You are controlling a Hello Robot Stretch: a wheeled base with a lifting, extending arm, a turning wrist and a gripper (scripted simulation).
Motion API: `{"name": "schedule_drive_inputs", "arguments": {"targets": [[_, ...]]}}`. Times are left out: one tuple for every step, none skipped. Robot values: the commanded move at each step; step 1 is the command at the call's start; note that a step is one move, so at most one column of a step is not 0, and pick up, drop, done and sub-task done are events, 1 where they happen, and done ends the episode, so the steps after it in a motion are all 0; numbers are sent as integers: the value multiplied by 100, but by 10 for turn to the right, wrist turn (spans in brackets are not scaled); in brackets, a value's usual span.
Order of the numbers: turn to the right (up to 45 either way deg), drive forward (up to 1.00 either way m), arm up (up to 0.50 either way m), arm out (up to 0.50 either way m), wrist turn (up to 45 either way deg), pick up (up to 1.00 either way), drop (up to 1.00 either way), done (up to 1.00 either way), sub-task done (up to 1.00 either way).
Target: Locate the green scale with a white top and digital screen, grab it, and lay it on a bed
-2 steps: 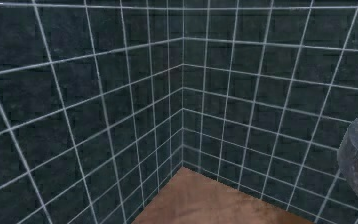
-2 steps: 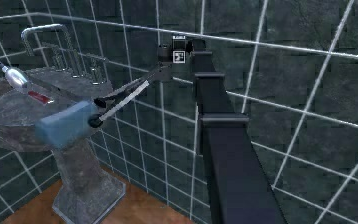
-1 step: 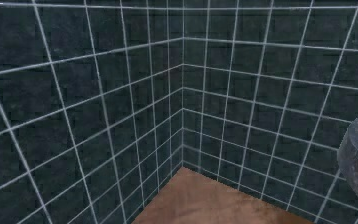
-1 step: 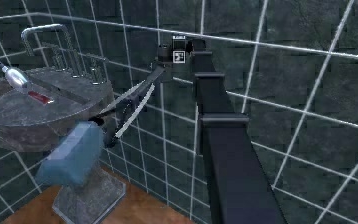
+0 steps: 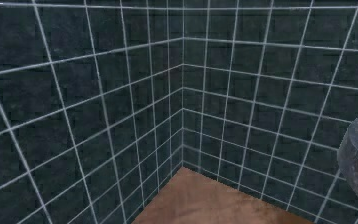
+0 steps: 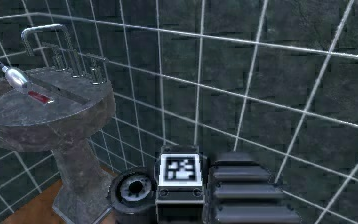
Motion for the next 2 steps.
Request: {"name": "schedule_drive_inputs", "arguments": {"targets": [[-450, 0, 0, 0, 0, 0, 0, 0, 0], [-450, 0, 0, 0, 0, 0, 0, 0, 0]]}}
